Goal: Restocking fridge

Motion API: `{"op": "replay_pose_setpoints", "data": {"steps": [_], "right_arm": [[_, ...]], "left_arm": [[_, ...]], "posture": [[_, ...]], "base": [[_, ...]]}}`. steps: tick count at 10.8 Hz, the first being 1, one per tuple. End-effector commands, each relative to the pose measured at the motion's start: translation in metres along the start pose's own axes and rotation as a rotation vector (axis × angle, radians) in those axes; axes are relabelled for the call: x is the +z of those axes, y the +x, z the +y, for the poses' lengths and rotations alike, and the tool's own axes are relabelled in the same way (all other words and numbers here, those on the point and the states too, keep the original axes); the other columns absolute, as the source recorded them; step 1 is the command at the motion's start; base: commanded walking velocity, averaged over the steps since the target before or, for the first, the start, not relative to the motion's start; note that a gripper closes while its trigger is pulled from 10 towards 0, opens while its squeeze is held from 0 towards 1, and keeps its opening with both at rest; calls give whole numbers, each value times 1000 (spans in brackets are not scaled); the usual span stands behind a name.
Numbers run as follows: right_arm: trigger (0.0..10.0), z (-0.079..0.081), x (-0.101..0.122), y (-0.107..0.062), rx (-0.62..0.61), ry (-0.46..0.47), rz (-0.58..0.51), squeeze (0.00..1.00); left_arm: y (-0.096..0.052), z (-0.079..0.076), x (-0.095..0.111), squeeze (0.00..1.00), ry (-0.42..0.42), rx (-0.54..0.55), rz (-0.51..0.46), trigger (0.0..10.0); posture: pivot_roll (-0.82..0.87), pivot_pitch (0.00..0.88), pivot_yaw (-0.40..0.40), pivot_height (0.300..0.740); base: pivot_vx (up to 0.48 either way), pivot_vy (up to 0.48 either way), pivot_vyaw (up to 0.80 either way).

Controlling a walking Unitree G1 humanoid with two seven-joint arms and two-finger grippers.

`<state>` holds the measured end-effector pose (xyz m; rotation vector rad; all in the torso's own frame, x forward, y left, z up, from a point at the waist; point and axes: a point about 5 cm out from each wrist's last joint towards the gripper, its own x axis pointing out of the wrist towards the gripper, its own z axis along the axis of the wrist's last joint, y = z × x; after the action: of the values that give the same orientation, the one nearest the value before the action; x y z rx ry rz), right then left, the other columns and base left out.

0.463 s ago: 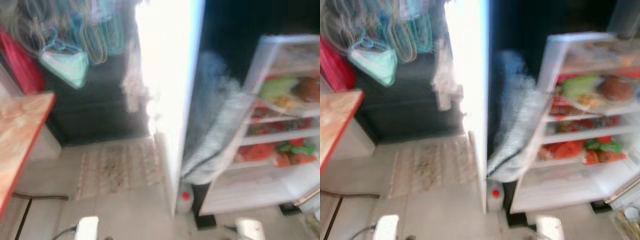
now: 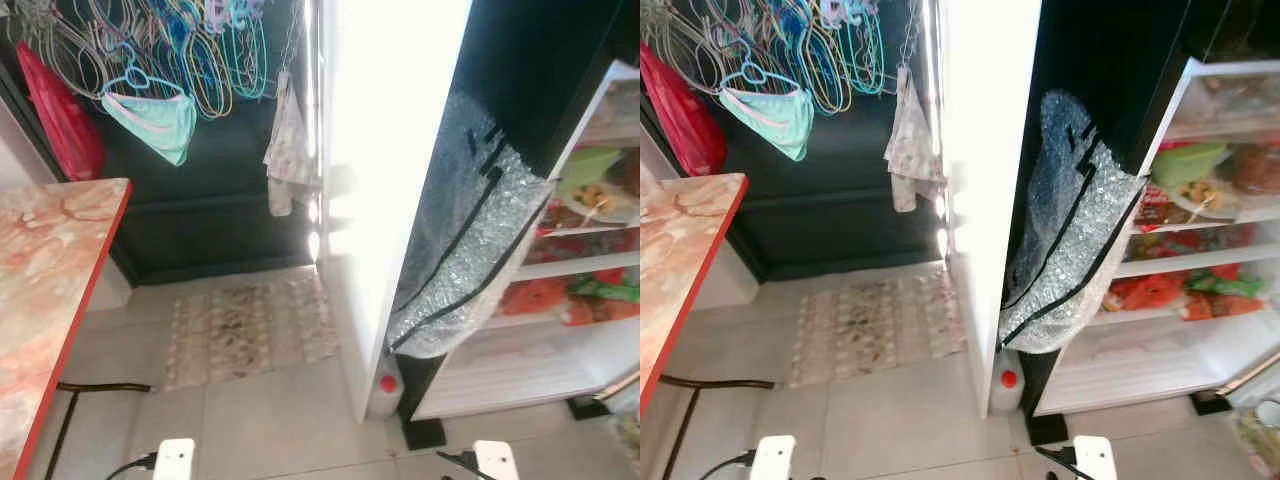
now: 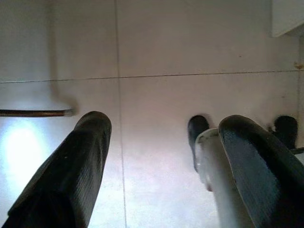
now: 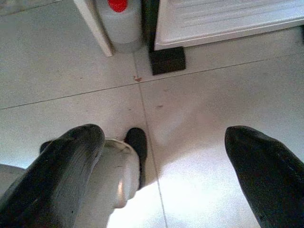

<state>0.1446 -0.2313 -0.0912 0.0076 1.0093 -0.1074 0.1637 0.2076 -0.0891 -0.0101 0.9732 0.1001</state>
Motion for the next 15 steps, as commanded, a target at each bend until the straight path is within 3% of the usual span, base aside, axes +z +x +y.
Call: {"op": "replay_pose_setpoints", "data": {"steps": [1,5,7,9,11,13,14,15], "right_arm": [[10000,-5,-2,-1,-17,13,-4,0],[10000,-7,-8,-3,-39,55,11,0],[10000,-3,-2,-1,18,-123,18,0],[10000,-3,0,-1,-19,-92,2,0],[10000,-1,-2,0,-43,-4,-3,0],[10000,3,-3,0,-40,9,3,0],[10000,4,-6,0,-75,89,2,0],[10000,5,-7,0,-84,111,5,0]], "left_arm": [[-1,-1,-5,0,-8,2,18,10000],[-1,-4,-10,0,55,-32,45,10000],[-1,-2,-6,0,93,-42,36,10000],[-1,1,-3,0,86,-30,28,10000],[-1,6,-3,0,46,4,28,10000],[-1,10,-2,0,56,3,29,10000],[-1,11,-2,0,47,8,26,10000],[-2,13,-3,0,33,13,26,10000]], "posture": [[-138,0,31,740],[-124,0,40,740],[-108,0,35,740],[-114,0,49,740],[-125,0,77,740],[-134,0,99,740],[-132,0,101,740],[-135,0,108,740]], "base": [[0,0,0],[0,0,-320],[0,0,-788],[0,0,-778],[0,0,-769],[0,0,-759],[0,0,-744],[0,394,-744]]}}
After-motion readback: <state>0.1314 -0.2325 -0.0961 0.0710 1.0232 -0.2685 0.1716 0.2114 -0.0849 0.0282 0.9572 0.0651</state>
